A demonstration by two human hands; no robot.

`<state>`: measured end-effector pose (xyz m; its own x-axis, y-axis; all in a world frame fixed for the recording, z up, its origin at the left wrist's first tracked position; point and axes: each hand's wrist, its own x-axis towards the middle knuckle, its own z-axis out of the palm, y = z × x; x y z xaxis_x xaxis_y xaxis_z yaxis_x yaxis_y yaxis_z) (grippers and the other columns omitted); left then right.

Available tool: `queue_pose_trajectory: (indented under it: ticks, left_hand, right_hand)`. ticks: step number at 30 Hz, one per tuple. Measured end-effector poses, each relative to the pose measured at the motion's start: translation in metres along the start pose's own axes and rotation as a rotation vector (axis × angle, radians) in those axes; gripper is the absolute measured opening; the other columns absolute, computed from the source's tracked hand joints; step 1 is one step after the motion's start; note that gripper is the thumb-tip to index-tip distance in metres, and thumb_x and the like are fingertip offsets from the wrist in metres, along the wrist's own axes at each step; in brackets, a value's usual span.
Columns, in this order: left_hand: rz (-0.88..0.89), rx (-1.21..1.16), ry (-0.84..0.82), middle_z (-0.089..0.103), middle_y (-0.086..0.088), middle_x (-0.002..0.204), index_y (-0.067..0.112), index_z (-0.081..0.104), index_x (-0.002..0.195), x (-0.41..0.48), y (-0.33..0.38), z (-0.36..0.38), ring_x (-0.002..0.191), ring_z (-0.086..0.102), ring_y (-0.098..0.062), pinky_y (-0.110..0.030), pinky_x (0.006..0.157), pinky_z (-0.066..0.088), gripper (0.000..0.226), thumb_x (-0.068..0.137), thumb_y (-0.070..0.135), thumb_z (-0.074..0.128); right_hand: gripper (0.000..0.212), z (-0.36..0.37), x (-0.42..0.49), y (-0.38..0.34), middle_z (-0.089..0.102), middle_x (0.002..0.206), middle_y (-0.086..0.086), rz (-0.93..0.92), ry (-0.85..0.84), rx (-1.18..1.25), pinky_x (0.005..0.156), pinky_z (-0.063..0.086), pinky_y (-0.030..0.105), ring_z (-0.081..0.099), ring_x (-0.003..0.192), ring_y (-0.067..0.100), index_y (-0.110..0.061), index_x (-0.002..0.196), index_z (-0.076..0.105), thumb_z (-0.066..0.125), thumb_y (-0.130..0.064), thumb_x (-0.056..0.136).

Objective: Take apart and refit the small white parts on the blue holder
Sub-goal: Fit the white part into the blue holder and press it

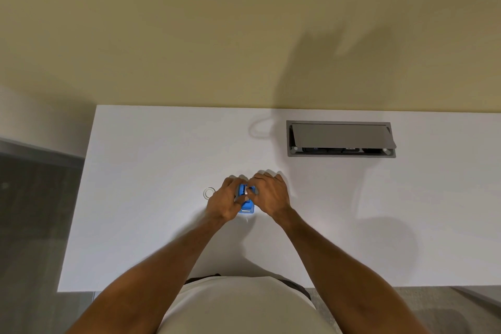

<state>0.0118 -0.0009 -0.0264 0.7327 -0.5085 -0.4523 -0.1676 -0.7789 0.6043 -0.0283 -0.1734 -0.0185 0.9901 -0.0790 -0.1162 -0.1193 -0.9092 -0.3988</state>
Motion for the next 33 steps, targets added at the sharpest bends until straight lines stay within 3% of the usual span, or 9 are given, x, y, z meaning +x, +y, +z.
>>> queue_pose_trajectory:
  ticks: [3, 8, 11, 13, 17, 22, 24, 30, 33]
  left_hand:
    - [0.022, 0.029, 0.004, 0.053, -0.003, 0.14, 0.023, 0.049, 0.144, 0.001, -0.002, 0.003, 0.104, 0.071, -0.029, -0.045, 0.084, 0.064, 0.065, 0.093, 0.063, 0.041]
    - [0.006, 0.033, -0.021, 0.049, -0.003, 0.144, 0.029, 0.04, 0.147, 0.003, -0.004, 0.007, 0.104, 0.071, -0.03, -0.049, 0.083, 0.064, 0.057, 0.098, 0.045, 0.063]
    - [-0.01, -0.014, -0.044, 0.049, 0.003, 0.141, 0.035, 0.042, 0.142, 0.001, -0.002, 0.003, 0.109, 0.069, -0.025, -0.047, 0.085, 0.063, 0.053, 0.095, 0.048, 0.064]
    - [-0.01, -0.032, -0.028, 0.051, 0.005, 0.139, 0.035, 0.045, 0.141, 0.0, -0.001, -0.001, 0.111, 0.067, -0.023, -0.043, 0.084, 0.061, 0.057, 0.093, 0.065, 0.051]
    - [0.031, -0.015, 0.003, 0.052, -0.005, 0.141, 0.021, 0.049, 0.145, -0.001, 0.0, -0.001, 0.107, 0.07, -0.028, -0.038, 0.08, 0.06, 0.102, 0.08, 0.093, 0.015]
    - [0.0, 0.033, -0.032, 0.049, -0.004, 0.145, 0.024, 0.044, 0.149, 0.005, 0.0, -0.001, 0.11, 0.069, -0.031, -0.05, 0.087, 0.063, 0.063, 0.097, 0.056, 0.055]
    - [0.001, 0.043, -0.038, 0.048, -0.003, 0.146, 0.025, 0.041, 0.15, 0.007, 0.0, 0.0, 0.11, 0.069, -0.031, -0.051, 0.085, 0.063, 0.06, 0.098, 0.044, 0.064]
    - [0.005, 0.018, -0.039, 0.049, 0.006, 0.142, 0.038, 0.041, 0.142, 0.004, -0.003, -0.004, 0.111, 0.068, -0.021, -0.045, 0.084, 0.064, 0.052, 0.096, 0.054, 0.06]
    - [0.041, 0.017, -0.033, 0.05, 0.0, 0.144, 0.029, 0.045, 0.147, 0.001, -0.006, -0.003, 0.11, 0.069, -0.024, -0.041, 0.084, 0.063, 0.059, 0.097, 0.061, 0.046]
  right_hand:
    - [0.029, 0.0, 0.0, 0.002, 0.077, 0.095, 0.004, -0.023, -0.012, -0.002, 0.088, 0.054, 0.045, 0.069, 0.086, 0.023, -0.02, 0.098, 0.077, 0.071, -0.048, 0.091]
    - [0.027, -0.002, 0.002, 0.001, 0.076, 0.099, 0.005, -0.027, -0.027, -0.016, 0.091, 0.051, 0.043, 0.069, 0.09, 0.024, -0.019, 0.103, 0.077, 0.067, -0.044, 0.095]
    - [0.028, -0.003, 0.004, 0.002, 0.076, 0.1, 0.004, -0.02, -0.042, 0.01, 0.092, 0.051, 0.043, 0.069, 0.091, 0.023, -0.02, 0.103, 0.077, 0.065, -0.044, 0.096]
    - [0.029, -0.003, 0.005, 0.003, 0.077, 0.1, 0.006, -0.016, -0.055, 0.048, 0.093, 0.052, 0.045, 0.069, 0.091, 0.024, -0.019, 0.103, 0.077, 0.066, -0.044, 0.096]
    - [0.031, -0.003, 0.003, 0.005, 0.076, 0.1, 0.006, -0.023, -0.057, 0.052, 0.093, 0.051, 0.044, 0.069, 0.091, 0.024, -0.018, 0.104, 0.077, 0.067, -0.046, 0.094]
    - [0.029, 0.0, 0.001, 0.003, 0.076, 0.099, 0.005, -0.02, -0.042, 0.042, 0.094, 0.051, 0.044, 0.069, 0.09, 0.023, -0.02, 0.103, 0.076, 0.066, -0.045, 0.096]
    - [0.029, -0.002, 0.004, 0.002, 0.077, 0.1, 0.007, -0.022, -0.051, 0.039, 0.093, 0.052, 0.045, 0.07, 0.091, 0.025, -0.018, 0.105, 0.076, 0.066, -0.044, 0.096]
    - [0.023, -0.002, 0.005, 0.003, 0.076, 0.089, 0.002, -0.019, -0.034, 0.026, 0.085, 0.056, 0.044, 0.069, 0.082, 0.022, -0.021, 0.095, 0.077, 0.067, -0.041, 0.095]
    - [0.024, -0.001, 0.004, 0.003, 0.076, 0.089, 0.002, -0.014, -0.04, 0.031, 0.084, 0.053, 0.043, 0.068, 0.081, 0.021, -0.021, 0.095, 0.077, 0.067, -0.043, 0.095]
